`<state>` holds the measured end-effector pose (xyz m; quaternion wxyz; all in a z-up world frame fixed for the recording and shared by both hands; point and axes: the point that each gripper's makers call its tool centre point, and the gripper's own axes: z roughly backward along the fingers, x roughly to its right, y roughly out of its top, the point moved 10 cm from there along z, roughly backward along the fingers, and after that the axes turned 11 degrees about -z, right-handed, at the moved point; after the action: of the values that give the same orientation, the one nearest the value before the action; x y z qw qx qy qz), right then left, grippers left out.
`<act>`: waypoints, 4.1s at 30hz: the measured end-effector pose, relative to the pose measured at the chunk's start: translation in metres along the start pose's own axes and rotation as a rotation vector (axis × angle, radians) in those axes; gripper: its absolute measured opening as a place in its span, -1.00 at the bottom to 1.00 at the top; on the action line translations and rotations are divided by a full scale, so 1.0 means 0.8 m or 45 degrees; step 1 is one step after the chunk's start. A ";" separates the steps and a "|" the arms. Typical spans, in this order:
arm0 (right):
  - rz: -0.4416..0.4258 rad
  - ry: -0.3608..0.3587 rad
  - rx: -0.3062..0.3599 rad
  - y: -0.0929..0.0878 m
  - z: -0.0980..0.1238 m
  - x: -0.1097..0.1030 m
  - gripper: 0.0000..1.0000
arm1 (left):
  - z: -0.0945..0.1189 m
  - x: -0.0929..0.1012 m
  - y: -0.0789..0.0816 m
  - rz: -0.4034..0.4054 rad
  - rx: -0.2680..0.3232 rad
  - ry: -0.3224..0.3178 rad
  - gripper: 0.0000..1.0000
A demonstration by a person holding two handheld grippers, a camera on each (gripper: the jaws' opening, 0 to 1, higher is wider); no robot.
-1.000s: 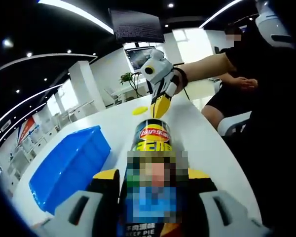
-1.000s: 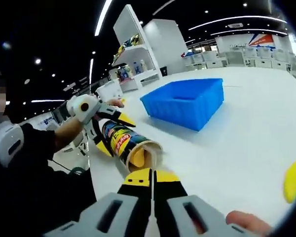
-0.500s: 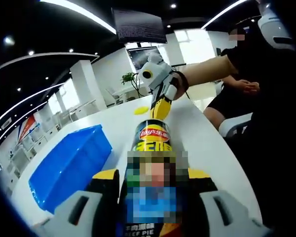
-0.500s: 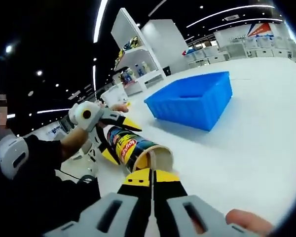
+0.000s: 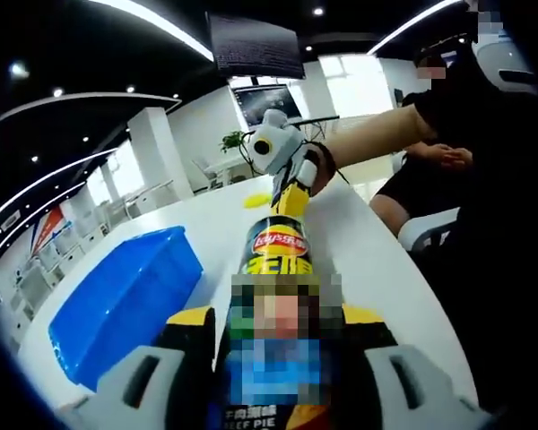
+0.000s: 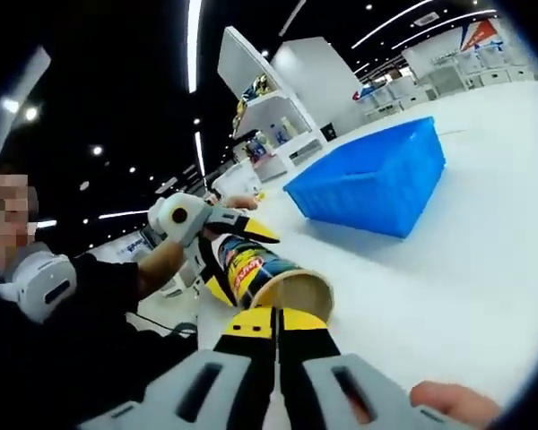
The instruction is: Open the lid of the chip container on the table, take out the chips, place them into the box in front of the container, and close the lid
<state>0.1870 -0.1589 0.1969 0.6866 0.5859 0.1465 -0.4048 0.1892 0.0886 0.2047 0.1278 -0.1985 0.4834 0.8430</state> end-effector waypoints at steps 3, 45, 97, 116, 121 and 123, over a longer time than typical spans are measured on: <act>-0.043 0.007 0.021 0.002 0.006 0.009 -0.99 | -0.005 0.002 -0.001 -0.038 -0.010 -0.005 0.19; 0.045 -0.079 0.047 -0.010 0.005 -0.009 -0.99 | -0.029 -0.031 0.042 0.250 -0.662 -0.438 -0.05; 0.427 -0.083 -0.253 0.166 -0.077 -0.180 -0.99 | 0.083 0.003 0.009 0.322 0.416 0.299 -0.08; 0.464 0.030 -0.280 0.155 -0.134 -0.221 -0.98 | 0.094 0.019 0.006 0.357 0.473 0.336 -0.09; 0.465 0.057 -0.294 0.147 -0.140 -0.224 -0.97 | 0.086 0.024 0.009 0.347 0.477 0.314 -0.09; 0.475 0.058 -0.292 0.146 -0.141 -0.225 -0.98 | 0.081 0.025 0.011 0.350 0.478 0.299 -0.09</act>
<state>0.1894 0.0128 0.3675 0.8083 0.5299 0.0958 -0.2381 0.1541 0.1407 0.2321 -0.0104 -0.2001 0.6653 0.7192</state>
